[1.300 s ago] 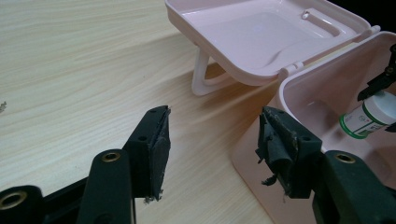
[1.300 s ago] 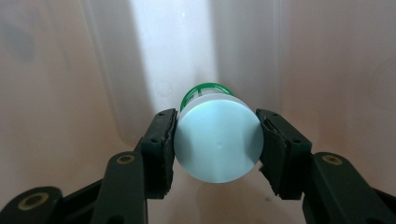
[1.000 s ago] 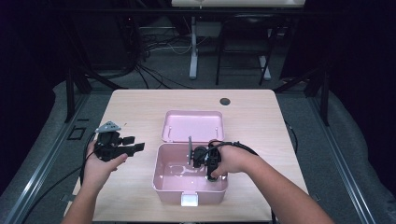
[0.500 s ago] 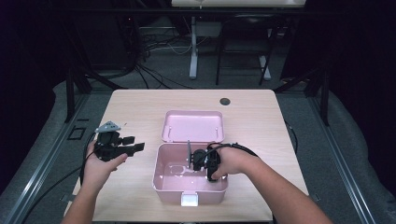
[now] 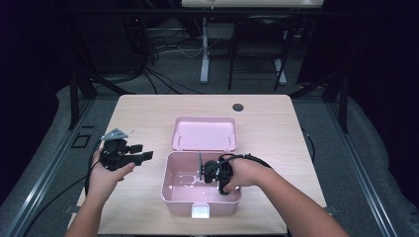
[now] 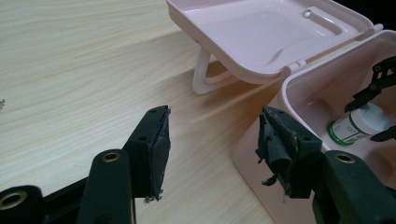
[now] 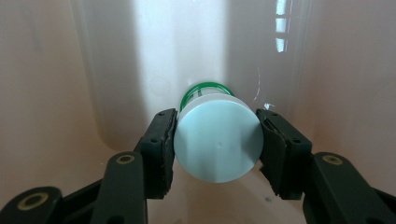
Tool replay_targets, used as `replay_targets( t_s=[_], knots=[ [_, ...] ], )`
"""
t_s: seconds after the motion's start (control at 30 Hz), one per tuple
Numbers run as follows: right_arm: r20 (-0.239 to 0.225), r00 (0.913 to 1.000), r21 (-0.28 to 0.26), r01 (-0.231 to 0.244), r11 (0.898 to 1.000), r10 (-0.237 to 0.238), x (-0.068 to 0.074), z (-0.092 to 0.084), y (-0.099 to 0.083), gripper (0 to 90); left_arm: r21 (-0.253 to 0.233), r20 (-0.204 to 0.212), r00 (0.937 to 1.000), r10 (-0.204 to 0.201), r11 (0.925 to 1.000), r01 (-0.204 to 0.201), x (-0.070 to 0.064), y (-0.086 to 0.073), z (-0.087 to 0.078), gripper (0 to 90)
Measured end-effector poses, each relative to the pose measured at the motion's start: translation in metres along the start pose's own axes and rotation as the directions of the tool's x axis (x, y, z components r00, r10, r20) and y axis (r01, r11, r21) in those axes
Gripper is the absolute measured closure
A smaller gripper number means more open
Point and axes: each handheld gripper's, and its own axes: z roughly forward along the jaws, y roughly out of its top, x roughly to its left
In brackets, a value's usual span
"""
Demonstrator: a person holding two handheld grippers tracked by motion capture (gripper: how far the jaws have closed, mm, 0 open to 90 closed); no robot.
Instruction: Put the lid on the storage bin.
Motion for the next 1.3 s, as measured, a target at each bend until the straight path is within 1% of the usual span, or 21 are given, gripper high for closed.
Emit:
replay_targets(
  t_s=[0.2,0.3,0.33,0.4,0.43,0.6,0.63,0.73,0.77,0.83,0.87,0.9,0.97,1.03,1.07,1.13,1.2,1.3],
  knots=[
    [-0.005,1.0000,0.000,-0.007,1.000,0.007,0.000,0.000,0.000,49.6,0.001,0.000,1.0000,0.001,1.0000,-0.001,0.001,0.000,0.000,44.0],
    [-0.002,1.0000,0.015,-0.004,1.000,0.004,0.001,0.000,0.001,49.3,0.001,0.000,1.0000,0.001,1.0000,-0.001,0.001,0.000,0.000,44.1],
    [-0.006,0.9999,0.013,-0.012,1.000,0.012,0.001,0.000,0.001,48.9,0.001,0.002,1.0000,0.001,1.0000,-0.001,0.001,0.000,0.000,44.0],
    [-0.007,0.9999,0.004,-0.010,1.000,0.010,0.000,0.000,0.001,48.8,0.001,0.002,1.0000,-0.001,1.0000,0.001,0.001,0.000,-0.001,44.1],
    [-0.011,0.9998,-0.003,-0.019,1.000,0.019,0.000,-0.002,0.000,47.8,0.001,0.002,1.0000,-0.001,1.0000,0.001,0.001,0.000,-0.001,44.0],
    [-0.012,0.9997,-0.004,-0.022,1.000,0.022,0.001,-0.007,-0.001,47.0,-0.001,0.001,1.0000,-0.002,1.0000,0.002,0.001,0.000,-0.001,44.0],
    [-0.011,0.9996,-0.017,-0.026,1.000,0.026,0.002,-0.010,-0.001,46.5,0.000,0.002,1.0000,-0.002,1.0000,0.002,0.001,0.000,-0.001,44.1],
    [0.000,0.9997,-0.019,-0.023,1.000,0.023,0.002,-0.015,-0.002,45.7,0.004,0.007,1.0000,0.000,1.0000,0.000,0.000,0.000,0.000,44.2],
    [0.006,0.9995,-0.020,-0.030,0.999,0.030,0.003,-0.021,-0.002,44.3,0.002,0.007,1.0000,-0.003,1.0000,0.003,0.000,0.000,0.000,45.1],
    [0.006,0.9995,-0.022,-0.031,0.999,0.031,0.003,-0.024,-0.002,43.5,0.001,0.007,1.0000,-0.002,1.0000,0.002,0.000,0.000,0.000,45.3],
    [0.006,0.9990,-0.033,-0.044,0.998,0.044,0.004,-0.031,-0.004,40.8,0.003,0.007,1.0000,-0.002,1.0000,0.002,-0.001,0.000,0.000,45.5],
    [0.006,0.9990,-0.033,-0.044,0.998,0.044,0.004,-0.031,-0.004,40.8,0.002,0.004,1.0000,0.000,1.0000,0.000,-0.001,0.000,0.001,45.5],
    [0.013,0.9984,-0.033,-0.054,0.998,0.054,0.004,-0.037,-0.006,39.5,0.006,0.005,1.0000,0.005,1.0000,-0.005,-0.001,0.000,0.001,45.6],
    [0.019,0.9971,-0.049,-0.072,0.996,0.073,0.003,-0.044,-0.009,36.9,0.006,0.005,0.9999,0.010,0.9999,-0.010,-0.002,0.001,0.001,45.6],
    [0.021,0.9955,-0.064,-0.091,0.994,0.092,0.002,-0.048,-0.012,35.2,0.007,0.004,0.9999,0.011,0.9999,-0.011,-0.002,0.001,0.001,45.6],
    [0.028,0.9948,-0.068,-0.095,0.993,0.097,0.002,-0.050,-0.014,34.4,0.007,0.002,0.9999,0.015,0.9999,-0.016,-0.003,0.001,0.001,45.6],
    [0.032,0.9933,-0.082,-0.108,0.991,0.111,0.001,-0.055,-0.018,32.3,0.007,0.002,0.9999,0.011,0.9999,-0.011,-0.004,0.001,0.001,45.6],
    [0.052,0.9887,-0.108,-0.134,0.985,0.141,0.000,-0.059,-0.023,32.0,0.010,0.002,0.9998,0.019,0.9998,-0.019,-0.005,0.002,0.002,45.6]
  ],
)
